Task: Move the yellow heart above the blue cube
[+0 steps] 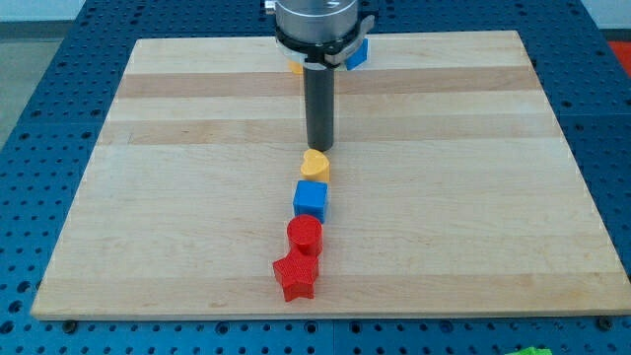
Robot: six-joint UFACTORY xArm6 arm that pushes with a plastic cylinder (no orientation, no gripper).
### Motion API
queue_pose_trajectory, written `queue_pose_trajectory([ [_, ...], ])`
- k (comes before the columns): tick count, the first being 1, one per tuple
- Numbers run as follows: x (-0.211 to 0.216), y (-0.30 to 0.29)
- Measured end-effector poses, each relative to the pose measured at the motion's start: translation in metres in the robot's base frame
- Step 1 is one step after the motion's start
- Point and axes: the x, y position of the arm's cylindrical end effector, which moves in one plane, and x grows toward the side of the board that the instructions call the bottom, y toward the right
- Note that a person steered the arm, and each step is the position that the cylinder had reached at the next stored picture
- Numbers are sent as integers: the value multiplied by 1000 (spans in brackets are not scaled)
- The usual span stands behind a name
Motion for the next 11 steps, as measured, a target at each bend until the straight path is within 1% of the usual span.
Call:
queue_pose_trajectory([
  [2,26,0],
  [4,36,0],
  [6,33,0],
  [8,16,-25],
  [11,13,-92],
])
